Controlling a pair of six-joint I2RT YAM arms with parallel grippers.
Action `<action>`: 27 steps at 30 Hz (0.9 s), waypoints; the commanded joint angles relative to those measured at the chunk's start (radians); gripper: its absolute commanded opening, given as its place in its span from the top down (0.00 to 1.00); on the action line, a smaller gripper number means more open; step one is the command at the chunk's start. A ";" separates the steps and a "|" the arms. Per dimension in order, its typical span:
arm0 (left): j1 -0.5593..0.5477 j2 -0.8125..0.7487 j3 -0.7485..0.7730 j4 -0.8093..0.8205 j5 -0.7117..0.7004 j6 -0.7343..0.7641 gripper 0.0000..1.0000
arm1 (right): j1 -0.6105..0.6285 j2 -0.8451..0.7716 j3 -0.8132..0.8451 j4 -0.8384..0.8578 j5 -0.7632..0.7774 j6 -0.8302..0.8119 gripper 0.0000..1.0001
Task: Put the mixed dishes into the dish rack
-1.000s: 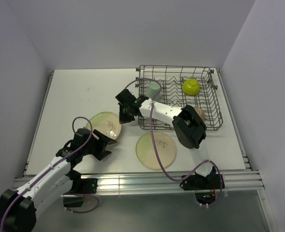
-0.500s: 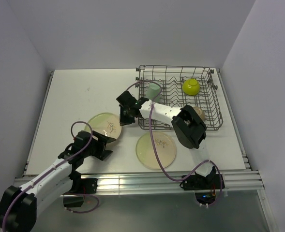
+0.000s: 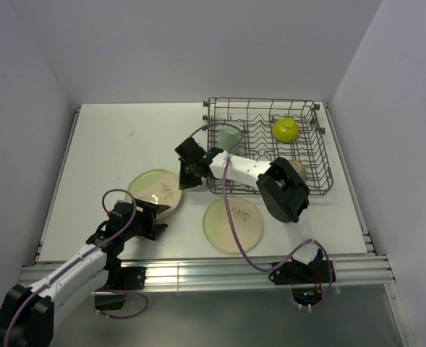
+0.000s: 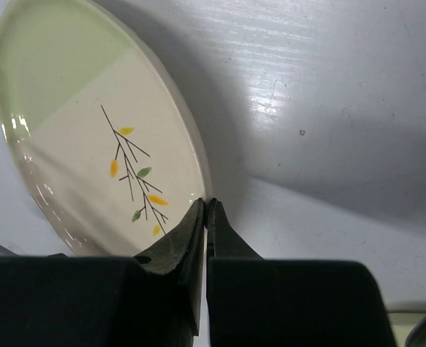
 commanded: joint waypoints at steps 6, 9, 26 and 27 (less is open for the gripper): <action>-0.004 -0.016 -0.027 0.076 -0.091 -0.087 0.22 | 0.003 -0.090 -0.008 0.073 -0.018 0.037 1.00; -0.002 0.019 -0.035 0.115 -0.094 -0.091 0.22 | 0.005 -0.097 -0.016 0.076 -0.023 0.042 1.00; -0.002 0.054 -0.076 0.241 -0.178 -0.085 0.35 | 0.008 -0.146 -0.100 0.103 -0.066 0.053 1.00; -0.002 0.054 -0.076 0.254 -0.178 -0.084 0.36 | 0.011 -0.149 -0.103 0.105 -0.067 0.053 1.00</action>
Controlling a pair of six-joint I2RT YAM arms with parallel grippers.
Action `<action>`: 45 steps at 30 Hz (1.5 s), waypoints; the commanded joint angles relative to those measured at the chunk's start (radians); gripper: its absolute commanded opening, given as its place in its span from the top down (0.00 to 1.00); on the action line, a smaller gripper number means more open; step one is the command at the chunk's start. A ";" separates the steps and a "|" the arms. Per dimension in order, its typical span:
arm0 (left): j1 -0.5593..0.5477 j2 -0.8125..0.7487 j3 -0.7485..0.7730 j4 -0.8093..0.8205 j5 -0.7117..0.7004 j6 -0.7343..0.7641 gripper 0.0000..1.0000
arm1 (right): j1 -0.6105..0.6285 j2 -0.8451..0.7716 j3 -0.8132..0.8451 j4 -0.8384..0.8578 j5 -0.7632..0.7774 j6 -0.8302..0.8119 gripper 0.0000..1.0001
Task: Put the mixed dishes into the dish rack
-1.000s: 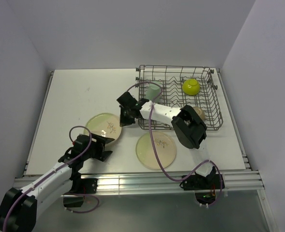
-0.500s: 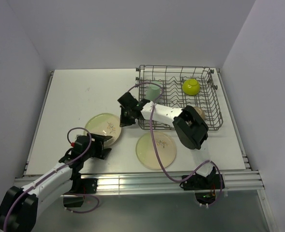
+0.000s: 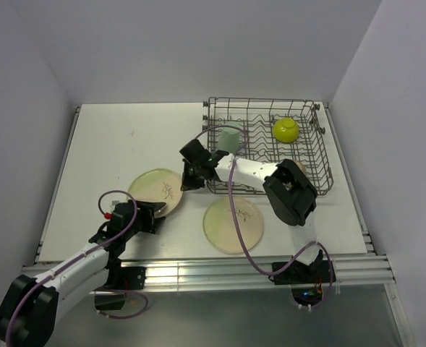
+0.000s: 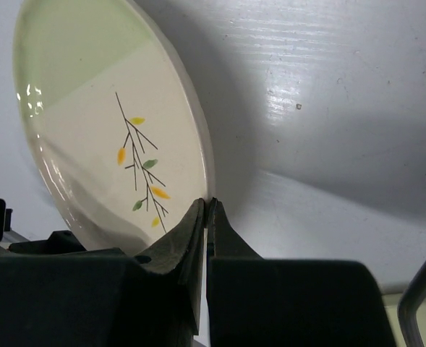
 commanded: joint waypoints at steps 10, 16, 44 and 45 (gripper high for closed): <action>-0.002 -0.060 -0.030 0.055 -0.078 0.045 0.98 | 0.031 -0.107 -0.059 0.058 -0.040 0.000 1.00; 0.000 -0.103 0.010 -0.030 -0.087 0.099 1.00 | 0.037 -0.141 -0.088 0.062 -0.037 -0.022 1.00; -0.002 -0.464 0.458 -0.539 -0.056 0.522 1.00 | 0.025 -0.435 0.019 -0.145 -0.119 -0.359 0.38; -0.002 -0.459 0.475 -0.545 -0.041 0.531 1.00 | 0.022 -0.442 0.018 -0.146 -0.115 -0.368 0.38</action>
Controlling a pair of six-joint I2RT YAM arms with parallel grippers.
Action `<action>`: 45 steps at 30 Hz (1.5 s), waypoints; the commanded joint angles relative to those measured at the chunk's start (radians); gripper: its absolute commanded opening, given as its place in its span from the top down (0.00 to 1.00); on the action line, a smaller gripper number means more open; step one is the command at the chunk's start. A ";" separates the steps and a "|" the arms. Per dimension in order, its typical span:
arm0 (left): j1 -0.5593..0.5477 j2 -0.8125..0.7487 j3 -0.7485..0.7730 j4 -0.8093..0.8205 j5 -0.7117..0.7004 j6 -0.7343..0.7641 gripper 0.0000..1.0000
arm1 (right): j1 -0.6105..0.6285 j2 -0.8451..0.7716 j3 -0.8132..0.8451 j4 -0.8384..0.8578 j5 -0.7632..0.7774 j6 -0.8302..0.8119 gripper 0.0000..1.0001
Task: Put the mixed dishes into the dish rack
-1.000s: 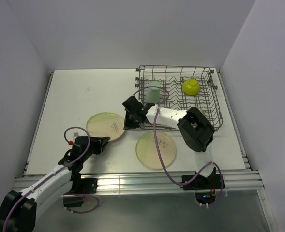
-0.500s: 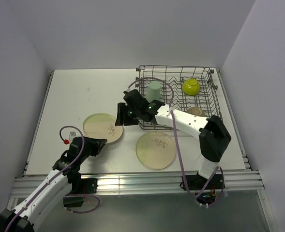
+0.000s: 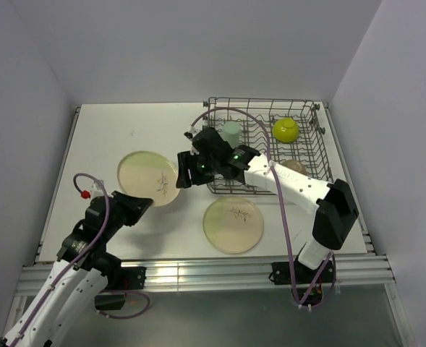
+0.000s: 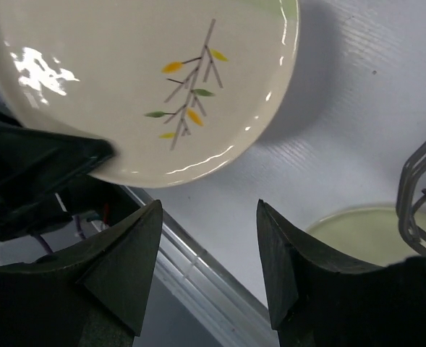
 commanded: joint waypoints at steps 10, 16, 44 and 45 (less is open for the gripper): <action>0.001 -0.092 0.184 0.152 0.310 0.188 1.00 | -0.178 -0.273 -0.052 -0.001 -0.180 -0.269 0.36; 0.001 -0.175 0.115 0.224 0.479 0.178 1.00 | -0.324 -0.280 -0.041 -0.053 -0.486 -0.461 0.36; 0.001 -0.169 0.132 0.359 0.740 0.240 1.00 | -0.347 -0.004 -0.022 0.105 -1.129 -0.488 0.55; 0.001 -0.164 0.130 0.358 0.743 0.245 1.00 | -0.347 0.003 -0.017 0.103 -1.136 -0.485 0.60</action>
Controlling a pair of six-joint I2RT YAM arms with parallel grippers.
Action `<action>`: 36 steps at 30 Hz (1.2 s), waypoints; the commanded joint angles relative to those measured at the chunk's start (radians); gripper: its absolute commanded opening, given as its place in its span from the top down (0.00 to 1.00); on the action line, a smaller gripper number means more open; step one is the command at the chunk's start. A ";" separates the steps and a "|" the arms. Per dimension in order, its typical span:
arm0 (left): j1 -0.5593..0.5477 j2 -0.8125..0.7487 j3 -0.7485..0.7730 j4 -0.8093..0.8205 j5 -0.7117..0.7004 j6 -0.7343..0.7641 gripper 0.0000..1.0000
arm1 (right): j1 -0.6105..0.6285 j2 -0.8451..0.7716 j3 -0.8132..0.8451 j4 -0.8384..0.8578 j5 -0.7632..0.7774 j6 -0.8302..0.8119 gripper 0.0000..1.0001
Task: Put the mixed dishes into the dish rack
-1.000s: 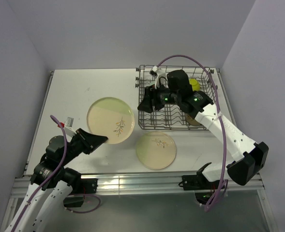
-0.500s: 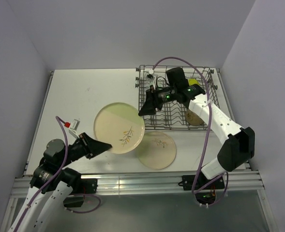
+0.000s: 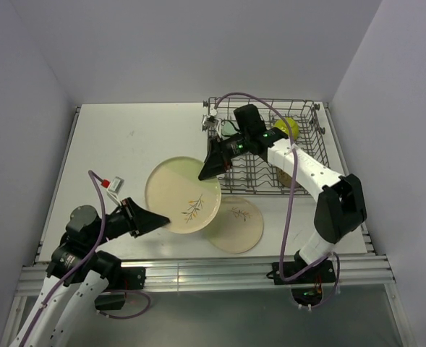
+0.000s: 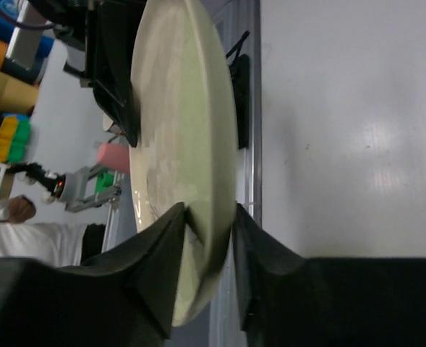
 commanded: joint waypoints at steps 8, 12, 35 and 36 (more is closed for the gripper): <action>0.001 0.037 0.046 0.248 0.111 0.061 1.00 | 0.030 0.025 0.028 0.034 -0.192 -0.043 1.00; 0.001 0.053 0.034 0.274 0.125 0.069 1.00 | 0.050 -0.067 -0.076 0.242 -0.209 0.084 1.00; 0.002 0.071 0.084 0.108 0.007 0.188 0.01 | -0.013 -0.186 -0.242 0.612 0.144 0.447 1.00; 0.001 0.068 0.087 0.087 -0.011 0.198 0.01 | -0.022 -0.186 -0.218 0.523 0.173 0.420 1.00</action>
